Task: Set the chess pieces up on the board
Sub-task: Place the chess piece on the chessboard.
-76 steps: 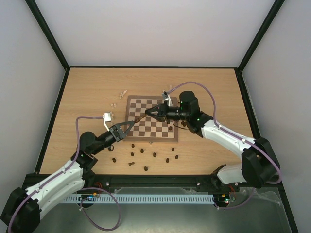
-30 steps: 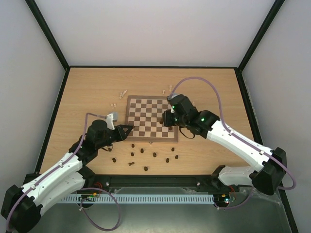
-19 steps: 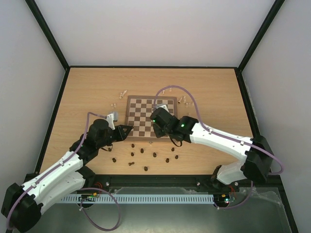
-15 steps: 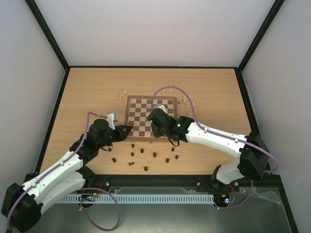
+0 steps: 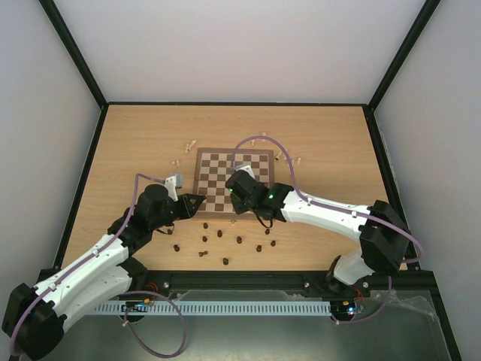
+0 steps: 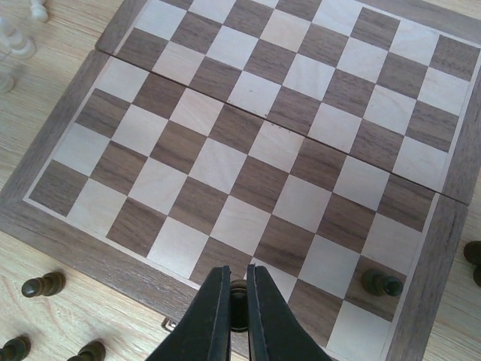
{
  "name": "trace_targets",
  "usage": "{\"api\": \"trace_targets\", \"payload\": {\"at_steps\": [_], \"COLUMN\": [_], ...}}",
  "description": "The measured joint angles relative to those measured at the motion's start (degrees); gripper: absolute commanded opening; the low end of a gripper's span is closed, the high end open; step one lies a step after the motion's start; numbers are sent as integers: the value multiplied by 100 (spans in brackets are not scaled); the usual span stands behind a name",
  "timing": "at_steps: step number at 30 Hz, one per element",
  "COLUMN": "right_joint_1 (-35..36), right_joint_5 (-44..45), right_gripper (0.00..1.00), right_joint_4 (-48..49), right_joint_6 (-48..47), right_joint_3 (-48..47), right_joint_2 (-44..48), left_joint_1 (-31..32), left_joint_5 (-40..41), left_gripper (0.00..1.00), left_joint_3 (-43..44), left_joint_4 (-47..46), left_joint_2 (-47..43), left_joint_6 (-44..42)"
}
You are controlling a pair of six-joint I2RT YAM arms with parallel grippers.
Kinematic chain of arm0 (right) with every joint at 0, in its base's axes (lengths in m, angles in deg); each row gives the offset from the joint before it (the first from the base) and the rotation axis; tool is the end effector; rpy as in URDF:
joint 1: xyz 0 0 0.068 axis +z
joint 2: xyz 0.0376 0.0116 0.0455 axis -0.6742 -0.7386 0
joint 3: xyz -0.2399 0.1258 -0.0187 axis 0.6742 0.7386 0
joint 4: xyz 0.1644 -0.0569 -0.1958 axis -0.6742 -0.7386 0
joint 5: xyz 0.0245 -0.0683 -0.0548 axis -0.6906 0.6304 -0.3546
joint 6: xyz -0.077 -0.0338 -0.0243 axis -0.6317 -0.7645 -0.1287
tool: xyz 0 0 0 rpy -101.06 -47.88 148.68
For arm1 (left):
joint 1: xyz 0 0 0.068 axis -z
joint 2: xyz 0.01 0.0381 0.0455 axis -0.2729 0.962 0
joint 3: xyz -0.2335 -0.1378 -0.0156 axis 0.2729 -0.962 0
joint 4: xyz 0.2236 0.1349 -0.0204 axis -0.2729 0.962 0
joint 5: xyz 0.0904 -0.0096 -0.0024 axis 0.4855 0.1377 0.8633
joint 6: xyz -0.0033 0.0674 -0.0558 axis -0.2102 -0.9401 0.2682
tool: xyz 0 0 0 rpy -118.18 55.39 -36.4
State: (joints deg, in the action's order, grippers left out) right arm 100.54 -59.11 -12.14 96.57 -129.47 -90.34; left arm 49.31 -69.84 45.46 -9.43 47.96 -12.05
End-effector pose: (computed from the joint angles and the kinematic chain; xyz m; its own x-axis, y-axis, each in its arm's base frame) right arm 0.2147 0.2881 0.2268 -0.6033 -0.1735 -0.7784 -0.3977 0.9115 0.1051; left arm 0.1757 -0.1355 0.2069 -0.7304 -0.3551 -0.5835 0.2518 0.6540 -0.7133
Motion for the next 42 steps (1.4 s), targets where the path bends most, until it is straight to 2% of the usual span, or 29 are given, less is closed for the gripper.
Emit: {"api": "trace_targets", "payload": {"at_steps": [20, 42], "right_joint_1": [0, 52], "right_joint_5": [-50, -155], "right_gripper": [3, 4], "right_joint_4": [756, 1248], "right_joint_6": [22, 0], "right_joint_3": [529, 664], "right_joint_2": [-2, -221], "left_joint_1": [0, 0], "left_joint_5": [0, -2], "left_gripper": [4, 4], "left_joint_3": [-22, -55], "left_joint_4": [-20, -90], "left_joint_2": [0, 57], "left_joint_6": [2, 4]}}
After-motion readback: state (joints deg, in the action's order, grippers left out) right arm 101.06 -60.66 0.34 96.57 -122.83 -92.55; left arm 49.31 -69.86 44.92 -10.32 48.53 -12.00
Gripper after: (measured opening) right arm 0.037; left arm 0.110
